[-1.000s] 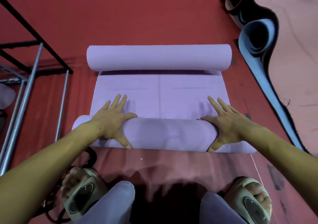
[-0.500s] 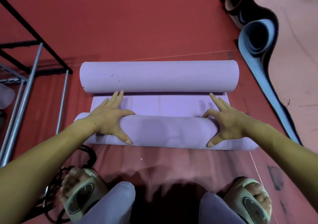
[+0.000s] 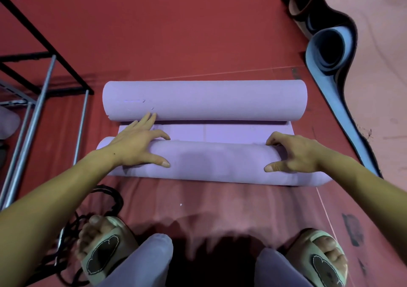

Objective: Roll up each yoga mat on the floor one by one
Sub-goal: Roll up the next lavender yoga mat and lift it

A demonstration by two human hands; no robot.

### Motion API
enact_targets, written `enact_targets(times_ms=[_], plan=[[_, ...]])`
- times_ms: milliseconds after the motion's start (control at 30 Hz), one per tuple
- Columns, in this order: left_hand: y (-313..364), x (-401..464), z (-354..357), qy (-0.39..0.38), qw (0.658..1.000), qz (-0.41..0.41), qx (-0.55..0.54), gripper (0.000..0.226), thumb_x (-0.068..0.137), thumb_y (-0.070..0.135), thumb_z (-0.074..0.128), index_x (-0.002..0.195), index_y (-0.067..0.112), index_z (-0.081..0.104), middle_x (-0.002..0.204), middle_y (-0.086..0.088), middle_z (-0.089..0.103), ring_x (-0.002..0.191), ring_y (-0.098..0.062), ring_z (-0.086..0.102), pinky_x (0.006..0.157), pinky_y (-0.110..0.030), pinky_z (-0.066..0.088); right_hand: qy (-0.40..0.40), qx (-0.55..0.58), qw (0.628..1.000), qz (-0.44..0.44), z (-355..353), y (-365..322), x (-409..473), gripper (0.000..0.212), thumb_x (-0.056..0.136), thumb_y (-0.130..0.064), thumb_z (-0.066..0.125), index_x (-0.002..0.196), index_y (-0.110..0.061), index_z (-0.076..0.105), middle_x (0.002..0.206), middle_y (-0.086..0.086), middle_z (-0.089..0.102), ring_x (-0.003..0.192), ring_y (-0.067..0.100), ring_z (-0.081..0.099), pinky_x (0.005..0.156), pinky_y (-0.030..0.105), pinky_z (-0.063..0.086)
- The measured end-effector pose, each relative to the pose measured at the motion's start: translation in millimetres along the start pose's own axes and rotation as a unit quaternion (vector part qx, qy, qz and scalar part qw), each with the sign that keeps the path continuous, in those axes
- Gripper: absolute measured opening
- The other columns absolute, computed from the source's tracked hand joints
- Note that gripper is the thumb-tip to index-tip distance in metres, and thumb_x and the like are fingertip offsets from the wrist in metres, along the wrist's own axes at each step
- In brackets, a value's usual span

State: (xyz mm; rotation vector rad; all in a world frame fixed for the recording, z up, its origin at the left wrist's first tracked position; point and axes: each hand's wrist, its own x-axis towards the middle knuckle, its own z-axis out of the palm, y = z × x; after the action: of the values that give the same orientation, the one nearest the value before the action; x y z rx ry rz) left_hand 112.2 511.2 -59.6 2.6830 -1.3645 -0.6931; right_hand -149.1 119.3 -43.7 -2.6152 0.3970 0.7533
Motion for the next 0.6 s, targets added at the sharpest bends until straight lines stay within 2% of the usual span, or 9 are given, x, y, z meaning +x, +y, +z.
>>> enact_targets(times_ms=[67,167,267,367,433,533,600], plan=[[2,1,-2,0.019,1.0,0.016,0.02,0.093,0.06,0.105,0.046,0.134,0.05,0.054,0.172,-0.02,0.011,0.162,-0.03,-0.004,0.124,-0.052,0.023,0.001,-0.001,1.0,0.0,0,1,2,0.074,0.067,-0.085,0.071,0.125,-0.044,0.051,0.125,-0.016,0.055,0.115,0.018,0.054,0.096,0.048,0.05],[6,-1,-3,0.027,0.999,0.017,0.032,0.094,0.065,0.103,0.038,0.14,0.049,0.054,0.173,-0.018,0.012,0.162,-0.029,-0.001,0.125,-0.05,0.021,0.039,-0.005,0.999,0.002,1,1,2,0.082,0.067,-0.085,0.067,0.137,-0.043,0.057,0.122,-0.003,0.045,0.115,0.024,0.041,0.102,0.051,0.046],[3,-2,1,0.043,0.999,0.009,0.026,0.091,0.07,0.102,0.035,0.141,0.049,0.053,0.173,-0.015,0.016,0.162,-0.028,0.0,0.125,-0.051,0.023,0.056,-0.024,0.998,0.005,1,-3,0,0.079,0.075,-0.079,0.067,0.143,-0.042,0.055,0.12,-0.006,0.044,0.113,0.02,0.034,0.097,0.052,0.048],[1,1,5,0.064,0.997,0.01,0.031,0.087,0.077,0.1,0.025,0.142,0.049,0.051,0.169,-0.014,0.027,0.162,-0.029,0.007,0.12,-0.054,0.032,0.067,-0.009,0.998,0.002,-2,-8,0,0.063,0.081,-0.073,0.067,0.135,-0.044,0.053,0.122,-0.012,0.048,0.114,0.018,0.039,0.091,0.054,0.051],[3,1,5,0.065,0.997,0.002,0.034,0.088,0.082,0.096,0.02,0.148,0.047,0.049,0.171,-0.012,0.026,0.162,-0.027,0.007,0.122,-0.053,0.028,0.066,-0.002,0.998,0.001,-4,-11,1,0.062,0.081,-0.076,0.061,0.133,-0.043,0.054,0.124,-0.012,0.051,0.115,0.023,0.043,0.094,0.056,0.05],[6,-1,3,0.05,0.998,-0.012,0.047,0.084,0.087,0.088,0.012,0.156,0.049,0.038,0.174,-0.008,0.014,0.162,-0.022,-0.001,0.127,-0.049,0.017,0.077,-0.037,0.996,0.0,-3,-14,7,0.067,0.085,-0.077,0.052,0.138,-0.036,0.061,0.126,-0.006,0.048,0.116,0.032,0.045,0.102,0.054,0.045],[8,-1,0,0.036,0.997,-0.02,0.059,0.083,0.086,0.088,0.009,0.158,0.052,0.031,0.175,-0.006,0.006,0.162,-0.019,-0.007,0.128,-0.049,0.012,0.09,-0.053,0.994,-0.003,-1,-17,10,0.057,0.092,-0.063,0.058,0.139,-0.031,0.063,0.125,-0.002,0.05,0.114,0.033,0.045,0.102,0.053,0.045]])
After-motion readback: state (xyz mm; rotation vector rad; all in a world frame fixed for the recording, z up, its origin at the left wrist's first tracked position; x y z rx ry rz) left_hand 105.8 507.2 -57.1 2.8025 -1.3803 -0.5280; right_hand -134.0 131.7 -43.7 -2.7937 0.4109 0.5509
